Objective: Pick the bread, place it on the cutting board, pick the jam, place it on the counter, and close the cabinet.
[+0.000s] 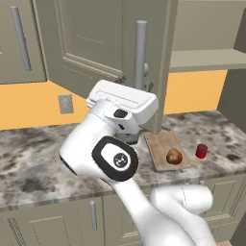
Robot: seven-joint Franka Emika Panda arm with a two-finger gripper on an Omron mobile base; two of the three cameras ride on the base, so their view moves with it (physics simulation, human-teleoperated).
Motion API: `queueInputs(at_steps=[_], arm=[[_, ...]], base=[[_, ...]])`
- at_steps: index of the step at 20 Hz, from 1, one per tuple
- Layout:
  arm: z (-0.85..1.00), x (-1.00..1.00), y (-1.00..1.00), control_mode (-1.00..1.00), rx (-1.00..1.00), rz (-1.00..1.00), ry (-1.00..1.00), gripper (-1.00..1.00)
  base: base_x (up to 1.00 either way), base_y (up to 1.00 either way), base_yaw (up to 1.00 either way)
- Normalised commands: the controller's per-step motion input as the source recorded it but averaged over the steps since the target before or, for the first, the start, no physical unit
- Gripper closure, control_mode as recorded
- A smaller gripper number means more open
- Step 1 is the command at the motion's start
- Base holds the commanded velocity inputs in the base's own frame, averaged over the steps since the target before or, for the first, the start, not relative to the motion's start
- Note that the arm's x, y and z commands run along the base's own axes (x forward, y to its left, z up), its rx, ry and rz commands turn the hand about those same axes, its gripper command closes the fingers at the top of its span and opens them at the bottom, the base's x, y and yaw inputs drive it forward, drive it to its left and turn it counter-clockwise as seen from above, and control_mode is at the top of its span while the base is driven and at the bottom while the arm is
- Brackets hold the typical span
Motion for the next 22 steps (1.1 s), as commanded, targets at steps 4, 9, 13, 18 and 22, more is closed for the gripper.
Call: queueInputs(at_steps=[4,9,13,18,22], arm=[[0.00,0.74,-0.35,-1.00,0.00,0.00,0.04,-1.00],[0.00,0.60,-0.47,-1.00,0.01,0.01,0.08,-1.00],[0.00,0.53,-0.49,-1.00,0.05,0.07,0.15,-1.00],[0.00,0.54,-0.41,-1.00,0.05,0.09,0.17,-1.00],[0.00,0.57,-0.38,-1.00,0.05,0.09,0.18,-1.00]], base=[[0.00,0.00,0.00],[0.00,0.00,0.00],[0.00,0.00,0.00],[0.00,0.00,0.00],[0.00,0.00,0.00]])
